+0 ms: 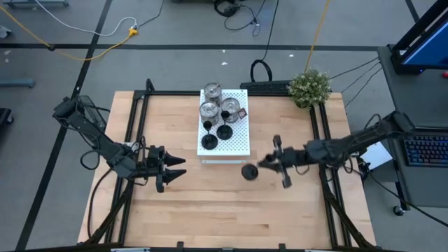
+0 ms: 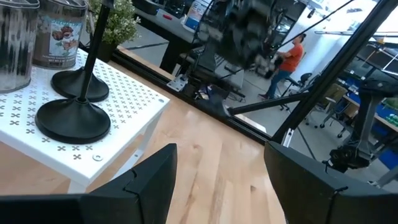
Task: Pick & Place candle stick holders
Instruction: Put the black candle holder on the shelf
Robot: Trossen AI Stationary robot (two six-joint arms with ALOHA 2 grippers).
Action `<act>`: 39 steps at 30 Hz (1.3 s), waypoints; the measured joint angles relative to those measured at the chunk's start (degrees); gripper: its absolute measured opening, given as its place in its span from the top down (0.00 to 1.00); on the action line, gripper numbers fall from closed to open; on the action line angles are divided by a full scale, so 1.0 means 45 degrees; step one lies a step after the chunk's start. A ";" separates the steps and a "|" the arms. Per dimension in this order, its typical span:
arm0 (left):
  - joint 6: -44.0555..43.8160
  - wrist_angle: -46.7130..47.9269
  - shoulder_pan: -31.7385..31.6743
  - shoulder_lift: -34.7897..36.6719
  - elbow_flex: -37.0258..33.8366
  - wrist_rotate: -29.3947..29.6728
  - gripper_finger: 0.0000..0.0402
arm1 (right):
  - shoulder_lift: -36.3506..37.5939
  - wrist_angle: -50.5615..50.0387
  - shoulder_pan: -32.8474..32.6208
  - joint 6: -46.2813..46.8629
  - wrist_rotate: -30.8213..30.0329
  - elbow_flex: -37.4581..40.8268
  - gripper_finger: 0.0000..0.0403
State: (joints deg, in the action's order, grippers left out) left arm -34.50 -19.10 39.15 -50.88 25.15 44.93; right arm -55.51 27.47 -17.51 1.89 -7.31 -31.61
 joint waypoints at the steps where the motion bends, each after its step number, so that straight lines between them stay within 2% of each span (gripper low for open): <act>1: 0.0036 0.0005 -0.0003 0.0002 0.0000 0.0000 0.38 | -0.0063 -0.0753 0.0337 -0.0111 0.0021 -0.0586 0.98; 5: 0.0044 0.0062 0.0001 0.0002 0.0000 0.0000 0.38 | -0.0656 -0.3262 0.1737 -0.0473 0.0521 -0.2961 0.98; 9: -0.0014 0.0272 -0.0003 -0.0003 -0.0010 0.0000 0.38 | -0.1524 -0.4528 0.3023 -0.0571 0.1108 -0.4558 0.98; 18: 0.0035 0.0309 0.0001 -0.0003 -0.0010 0.0000 0.38 | -0.3583 -0.4938 0.5309 0.0056 0.3014 -0.5710 0.98; 25: -0.0019 0.0328 0.0000 -0.0003 -0.0010 0.0000 0.38 | -0.3971 -0.5087 0.5647 0.0199 0.3347 -0.5807 0.98; 33: -0.0011 0.0329 -0.0003 -0.0003 -0.0010 0.0018 0.38 | -0.3884 -0.6668 0.5647 0.0184 0.3037 -0.5811 0.98; 39: 0.0029 0.0343 -0.0168 -0.0003 -0.0010 0.0024 0.38 | -0.3884 -0.6059 0.5637 -0.0166 0.2875 -0.5811 0.98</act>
State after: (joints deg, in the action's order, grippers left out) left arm -34.37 -17.56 38.39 -50.89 25.10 45.04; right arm -72.99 0.21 7.86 1.15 5.63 -57.76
